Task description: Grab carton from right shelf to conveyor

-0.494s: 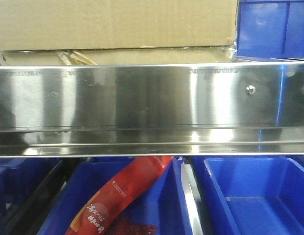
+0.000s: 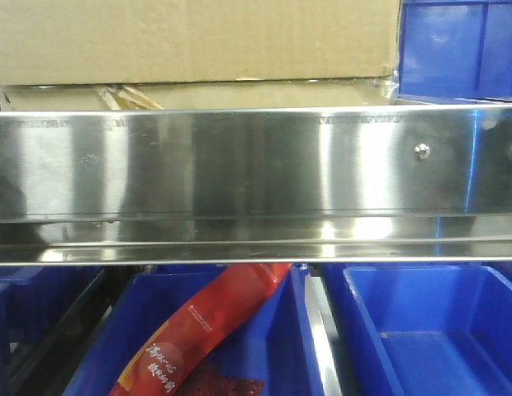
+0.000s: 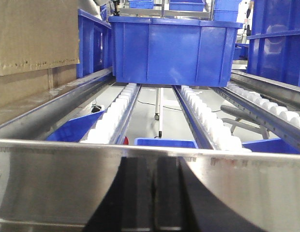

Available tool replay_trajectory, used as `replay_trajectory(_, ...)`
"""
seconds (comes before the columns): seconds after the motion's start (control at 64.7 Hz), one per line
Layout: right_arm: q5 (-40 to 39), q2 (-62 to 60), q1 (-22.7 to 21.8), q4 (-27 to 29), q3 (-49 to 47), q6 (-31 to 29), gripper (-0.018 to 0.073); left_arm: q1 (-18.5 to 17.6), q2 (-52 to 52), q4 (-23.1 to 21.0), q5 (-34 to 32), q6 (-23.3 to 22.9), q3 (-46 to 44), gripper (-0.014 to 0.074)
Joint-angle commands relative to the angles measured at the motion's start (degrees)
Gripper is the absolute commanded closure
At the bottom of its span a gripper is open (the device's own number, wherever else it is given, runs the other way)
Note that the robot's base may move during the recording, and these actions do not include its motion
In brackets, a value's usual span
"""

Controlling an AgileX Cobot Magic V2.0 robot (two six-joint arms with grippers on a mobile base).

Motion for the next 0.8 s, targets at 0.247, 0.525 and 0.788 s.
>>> replay_trajectory(0.247, -3.2, -0.2, 0.1, 0.3, 0.0, -0.3, 0.0628, 0.0, -0.2, 0.0, -2.4, 0.0, -0.2, 0.0582)
replay_trajectory(0.525, -9.6, -0.2, 0.1, 2.1, -4.4, -0.3, 0.0628, 0.0, -0.2, 0.5, -3.0, 0.0, -3.8, 0.0582)
replay_trajectory(0.788, 15.1, 5.0, 0.1, 2.2, -27.7, -0.3, 0.0547, -0.4, 5.3, 1.7, 13.9, 0.0, -23.4, 0.0517)
